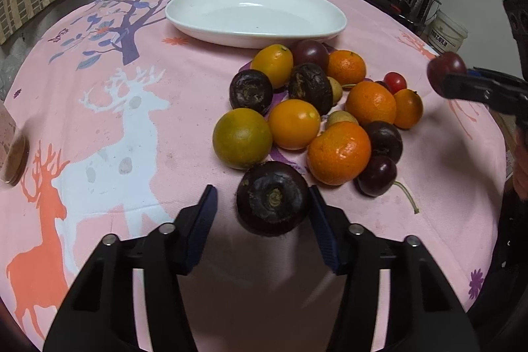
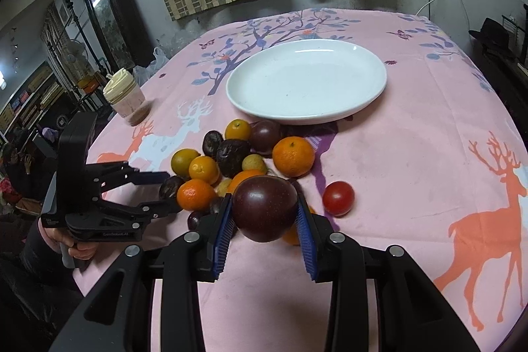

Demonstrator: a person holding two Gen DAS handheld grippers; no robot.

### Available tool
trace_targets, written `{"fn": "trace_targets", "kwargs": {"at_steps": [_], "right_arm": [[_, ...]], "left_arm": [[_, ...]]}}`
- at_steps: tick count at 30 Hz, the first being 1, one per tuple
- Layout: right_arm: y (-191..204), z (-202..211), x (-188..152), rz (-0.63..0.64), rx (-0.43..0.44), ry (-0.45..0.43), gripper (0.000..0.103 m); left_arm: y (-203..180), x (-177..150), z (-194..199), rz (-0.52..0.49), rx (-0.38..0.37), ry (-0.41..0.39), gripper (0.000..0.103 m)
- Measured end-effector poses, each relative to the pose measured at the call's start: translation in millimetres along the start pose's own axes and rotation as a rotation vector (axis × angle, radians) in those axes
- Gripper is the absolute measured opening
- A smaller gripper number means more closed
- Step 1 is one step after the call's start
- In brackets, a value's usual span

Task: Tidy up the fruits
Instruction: 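Carry both fruits onto the white plate and open both tools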

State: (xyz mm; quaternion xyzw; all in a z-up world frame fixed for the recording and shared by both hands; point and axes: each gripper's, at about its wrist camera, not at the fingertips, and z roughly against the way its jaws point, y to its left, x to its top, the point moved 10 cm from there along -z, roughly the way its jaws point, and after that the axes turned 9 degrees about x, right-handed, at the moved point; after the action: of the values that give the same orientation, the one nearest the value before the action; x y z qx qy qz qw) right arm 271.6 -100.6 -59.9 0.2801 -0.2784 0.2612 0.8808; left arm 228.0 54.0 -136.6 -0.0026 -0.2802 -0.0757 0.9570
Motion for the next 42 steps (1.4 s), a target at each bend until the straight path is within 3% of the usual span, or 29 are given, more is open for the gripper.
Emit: {"fn": "trace_targets", "kwargs": {"at_steps": [5,8,11,14,17,20,24,29,30,31,38,42], "right_arm": [[-4.3,3.9,23.3,-0.013,0.001,-0.047,0.037],[-9.6,3.2,55.2,-0.009,-0.004,-0.089,0.037],[-21.4,-8.0,94.3,-0.026,0.001,-0.127,0.037],[-49.1,-41.0,127.4,-0.068,-0.027,-0.108,0.037],[-77.8,-79.6,141.1,-0.092,-0.086,-0.045,0.037],[-100.4,-113.5,140.7,-0.103,-0.143,0.032,0.037],[-110.7,-135.7,130.2,-0.109,-0.16,0.087,0.037],[-115.0,-150.8,124.1,-0.113,-0.174,0.124,0.038],[-114.0,-150.1,123.5,-0.115,-0.175,0.122,0.04],[-112.1,-148.2,123.1,-0.117,-0.168,0.121,0.054],[-78.5,-86.2,127.7,-0.022,-0.153,0.0,0.067],[-54.6,-59.8,101.8,0.011,-0.08,-0.031,0.069]], "left_arm": [[-0.8,-2.4,7.3,-0.004,-0.046,0.02,0.042],[4.7,16.2,23.8,0.011,-0.094,-0.011,0.042],[18.0,65.8,43.3,0.023,-0.105,-0.105,0.042],[25.3,123.7,43.4,0.028,-0.097,-0.177,0.042],[24.9,175.8,12.2,0.045,-0.104,-0.165,0.042],[25.2,202.6,-31.7,0.051,-0.07,-0.097,0.042],[24.9,206.8,-80.1,0.069,-0.042,-0.002,0.042],[29.1,203.0,-109.8,0.061,0.006,0.049,0.042],[30.3,202.0,-112.6,0.061,0.019,0.057,0.043],[32.3,201.5,-113.4,0.069,0.031,0.058,0.051],[50.4,196.9,-59.0,0.116,0.064,-0.042,0.082],[59.8,163.7,-14.4,0.122,0.102,-0.123,0.096]]}}
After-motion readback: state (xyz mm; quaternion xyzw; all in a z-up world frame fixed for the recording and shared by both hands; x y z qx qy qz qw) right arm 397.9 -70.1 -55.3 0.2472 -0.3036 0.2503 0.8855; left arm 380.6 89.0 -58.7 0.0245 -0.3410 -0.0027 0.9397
